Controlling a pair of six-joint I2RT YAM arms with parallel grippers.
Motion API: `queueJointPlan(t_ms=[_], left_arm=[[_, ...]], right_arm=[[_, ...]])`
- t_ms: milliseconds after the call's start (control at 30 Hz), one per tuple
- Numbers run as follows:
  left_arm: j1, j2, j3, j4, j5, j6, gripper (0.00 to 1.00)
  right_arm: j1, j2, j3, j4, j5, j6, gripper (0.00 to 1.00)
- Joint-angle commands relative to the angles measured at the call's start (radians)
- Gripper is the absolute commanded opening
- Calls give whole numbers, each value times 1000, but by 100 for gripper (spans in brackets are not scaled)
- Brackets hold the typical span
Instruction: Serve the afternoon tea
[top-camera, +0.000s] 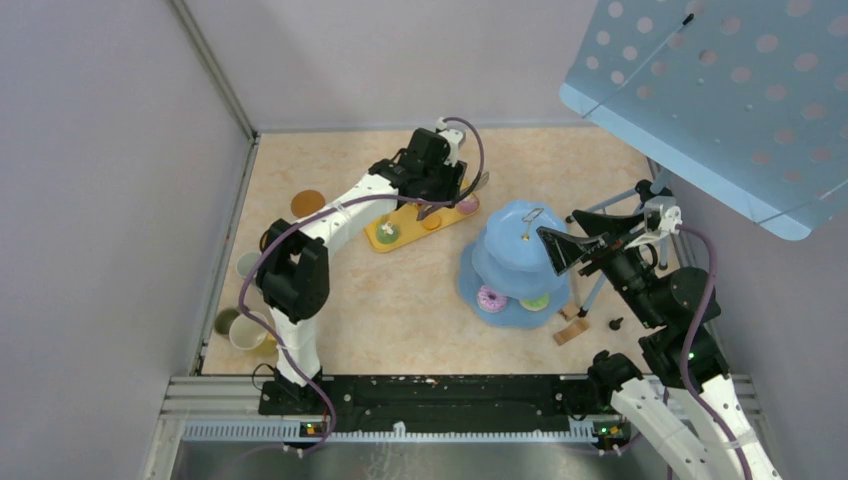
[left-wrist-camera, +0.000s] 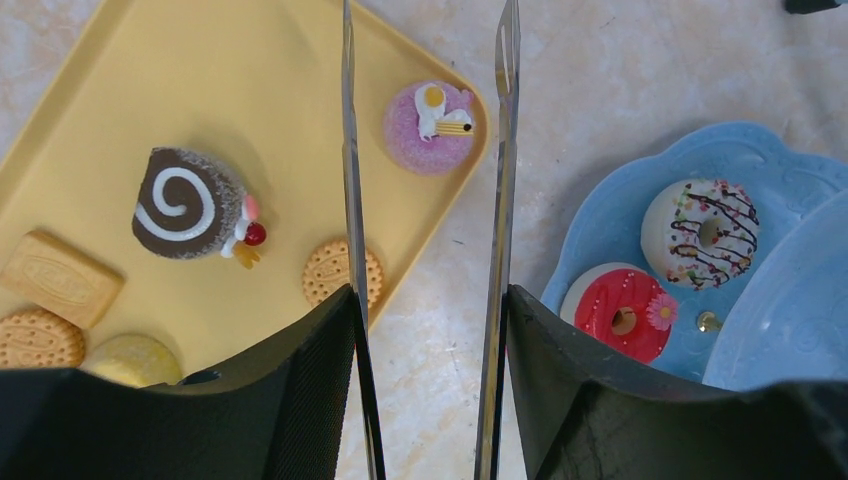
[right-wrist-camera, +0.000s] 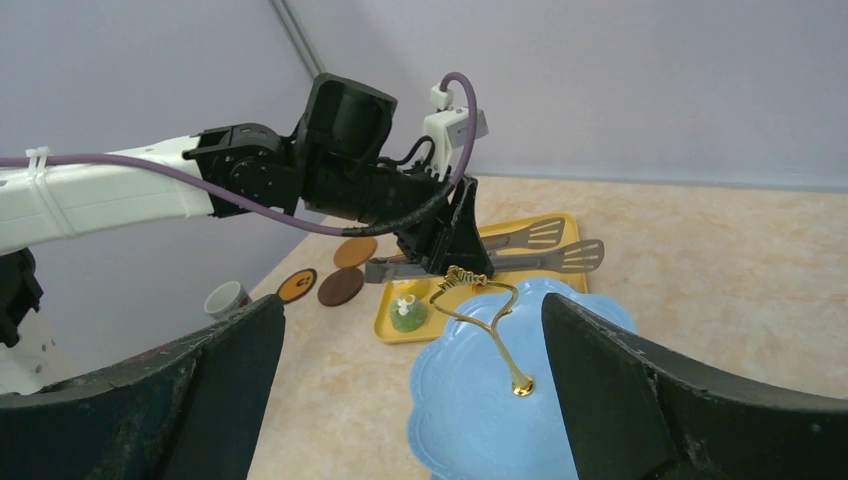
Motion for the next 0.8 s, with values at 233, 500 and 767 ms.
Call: queueJointPlan(t_ms=[233,500,767], left_arm=[[-44,-11,-69,19,-30,0,60],[-42,6,-96,14,-77,-23,59],[-42,3,-113,15,-73,-30,60]], right_arm=[[-8,3,28,43,-12,5,98],[-8,3,26,51,-19,9,98],[-8,-7,23,39,-15,8,98]])
